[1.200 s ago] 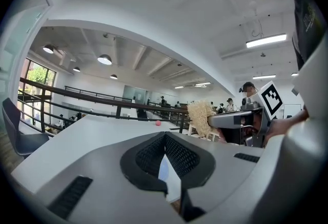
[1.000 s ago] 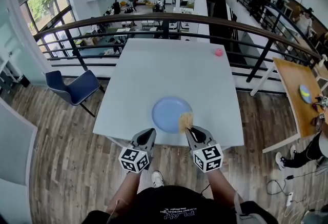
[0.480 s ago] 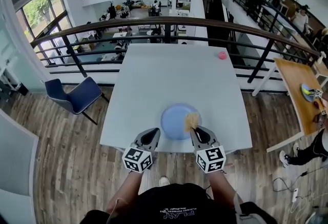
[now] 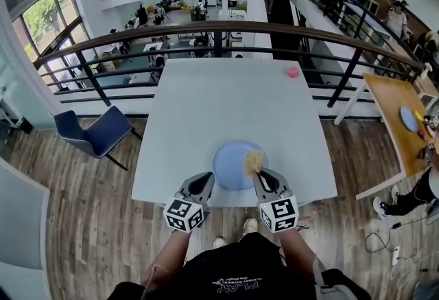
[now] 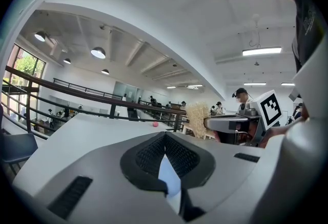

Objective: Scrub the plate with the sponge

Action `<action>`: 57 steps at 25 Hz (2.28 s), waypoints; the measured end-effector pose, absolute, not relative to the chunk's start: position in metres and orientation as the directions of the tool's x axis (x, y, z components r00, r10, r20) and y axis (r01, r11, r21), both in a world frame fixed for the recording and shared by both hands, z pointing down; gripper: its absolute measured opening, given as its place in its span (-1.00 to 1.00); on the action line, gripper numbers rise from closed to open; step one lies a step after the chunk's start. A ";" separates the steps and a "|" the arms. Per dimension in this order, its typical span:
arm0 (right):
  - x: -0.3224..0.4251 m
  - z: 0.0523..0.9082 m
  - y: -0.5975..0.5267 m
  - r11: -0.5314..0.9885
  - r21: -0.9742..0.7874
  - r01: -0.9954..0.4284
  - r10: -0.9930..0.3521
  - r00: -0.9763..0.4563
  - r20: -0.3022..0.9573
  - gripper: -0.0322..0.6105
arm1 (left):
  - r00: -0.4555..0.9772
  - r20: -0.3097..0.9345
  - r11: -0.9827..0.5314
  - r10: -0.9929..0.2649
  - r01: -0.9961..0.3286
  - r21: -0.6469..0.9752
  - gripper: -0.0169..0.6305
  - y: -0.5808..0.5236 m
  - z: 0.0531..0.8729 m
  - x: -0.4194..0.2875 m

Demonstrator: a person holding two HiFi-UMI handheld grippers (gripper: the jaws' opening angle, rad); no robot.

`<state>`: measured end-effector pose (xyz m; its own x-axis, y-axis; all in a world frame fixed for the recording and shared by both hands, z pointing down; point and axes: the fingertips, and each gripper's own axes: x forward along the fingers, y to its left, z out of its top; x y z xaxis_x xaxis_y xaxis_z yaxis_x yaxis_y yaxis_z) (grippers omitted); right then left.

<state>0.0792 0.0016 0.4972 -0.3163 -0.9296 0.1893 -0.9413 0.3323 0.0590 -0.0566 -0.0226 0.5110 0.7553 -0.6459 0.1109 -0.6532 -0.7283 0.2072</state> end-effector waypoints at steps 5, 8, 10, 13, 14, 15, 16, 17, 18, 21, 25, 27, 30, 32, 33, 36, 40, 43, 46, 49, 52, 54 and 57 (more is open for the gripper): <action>0.086 0.496 -0.020 0.360 0.083 -0.929 -0.923 -0.342 0.179 -0.76 | 0.743 0.127 -0.714 -0.657 -0.667 0.211 -0.91 -0.042 0.517 -0.043; 0.096 0.495 -0.031 0.380 0.078 -0.922 -0.915 -0.362 0.180 -0.76 | 0.739 0.127 -0.716 -0.662 -0.673 0.186 -0.91 -0.048 0.512 -0.029; 0.104 0.494 -0.040 0.389 0.077 -0.918 -0.911 -0.371 0.179 -0.76 | 0.739 0.116 -0.719 -0.664 -0.673 0.176 -0.91 -0.056 0.505 -0.019; 0.111 0.495 -0.056 0.394 0.082 -0.915 -0.910 -0.376 0.175 -0.76 | 0.730 0.109 -0.711 -0.675 -0.682 0.169 -0.91 -0.072 0.500 -0.011; 0.114 0.495 -0.062 0.389 0.083 -0.917 -0.912 -0.371 0.173 -0.76 | 0.724 0.110 -0.705 -0.681 -0.689 0.168 -0.91 -0.077 0.500 -0.010; 0.118 0.496 -0.069 0.384 0.079 -0.920 -0.914 -0.367 0.173 -0.76 | 0.717 0.113 -0.697 -0.688 -0.696 0.169 -0.91 -0.083 0.501 -0.009; 0.121 0.497 -0.074 0.382 0.070 -0.922 -0.914 -0.366 0.175 -0.76 | 0.709 0.118 -0.689 -0.695 -0.704 0.170 -0.91 -0.088 0.502 -0.008; 0.125 0.498 -0.079 0.384 0.061 -0.921 -0.913 -0.368 0.177 -0.76 | 0.701 0.124 -0.680 -0.702 -0.712 0.172 -0.91 -0.092 0.504 -0.007; 0.127 0.499 -0.083 0.389 0.055 -0.920 -0.910 -0.374 0.179 -0.76 | 0.694 0.129 -0.673 -0.708 -0.719 0.174 -0.91 -0.096 0.506 -0.005; 0.134 0.498 -0.096 0.417 0.055 -0.907 -0.898 -0.402 0.181 -0.76 | 0.684 0.130 -0.662 -0.718 -0.728 0.179 -0.91 -0.107 0.506 0.003; 0.138 0.499 -0.114 0.462 0.046 -0.886 -0.875 -0.447 0.185 -0.76 | 0.667 0.126 -0.646 -0.734 -0.743 0.175 -0.91 -0.121 0.502 0.010; 0.139 0.500 -0.120 0.485 0.038 -0.874 -0.862 -0.470 0.190 -0.76 | 0.654 0.131 -0.633 -0.745 -0.755 0.171 -0.91 -0.127 0.502 0.012; 0.141 0.503 -0.125 0.519 0.022 -0.855 -0.841 -0.505 0.195 -0.76 | 0.630 0.145 -0.608 -0.763 -0.776 0.167 -0.91 -0.130 0.505 0.014; 0.139 0.506 -0.129 0.538 0.017 -0.843 -0.829 -0.525 0.196 -0.76 | 0.615 0.151 -0.593 -0.774 -0.788 0.166 -0.91 -0.131 0.508 0.012; 0.137 0.509 -0.130 0.545 0.016 -0.839 -0.824 -0.531 0.197 -0.76 | 0.609 0.155 -0.587 -0.778 -0.792 0.168 -0.91 -0.131 0.511 0.009; 0.125 0.514 -0.134 0.553 0.003 -0.833 -0.816 -0.541 0.205 -0.76 | 0.602 0.170 -0.577 -0.780 -0.798 0.174 -0.91 -0.134 0.518 -0.002; 0.113 0.516 -0.140 0.551 -0.016 -0.834 -0.811 -0.540 0.223 -0.76 | 0.604 0.190 -0.575 -0.774 -0.797 0.186 -0.91 -0.143 0.522 -0.010; 0.108 0.517 -0.142 0.543 -0.031 -0.839 -0.813 -0.534 0.232 -0.76 | 0.615 0.186 -0.587 -0.766 -0.787 0.189 -0.91 -0.149 0.520 -0.013; 0.102 0.519 -0.144 0.531 -0.041 -0.846 -0.817 -0.525 0.240 -0.76 | 0.620 0.190 -0.590 -0.761 -0.784 0.193 -0.91 -0.153 0.522 -0.020; 0.099 0.526 -0.145 0.521 -0.053 -0.852 -0.819 -0.516 0.251 -0.76 | 0.614 0.198 -0.582 -0.764 -0.789 0.197 -0.91 -0.155 0.529 -0.027; 0.096 0.536 -0.143 0.509 -0.072 -0.858 -0.817 -0.507 0.273 -0.76 | 0.618 0.222 -0.581 -0.754 -0.785 0.214 -0.91 -0.154 0.542 -0.031; 0.093 0.547 -0.142 0.503 -0.090 -0.860 -0.810 -0.505 0.298 -0.76 | 0.621 0.246 -0.580 -0.745 -0.784 0.223 -0.91 -0.154 0.553 -0.033; 0.087 0.566 -0.143 0.503 -0.107 -0.858 -0.793 -0.507 0.337 -0.76 | 0.614 0.290 -0.567 -0.734 -0.790 0.236 -0.91 -0.159 0.573 -0.037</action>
<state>0.0870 -0.1430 0.5657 -0.5071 -0.7933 0.3370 -0.8578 0.5028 -0.1071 -0.0374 -0.1587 0.5735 0.6136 -0.7344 0.2902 -0.7896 -0.5666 0.2357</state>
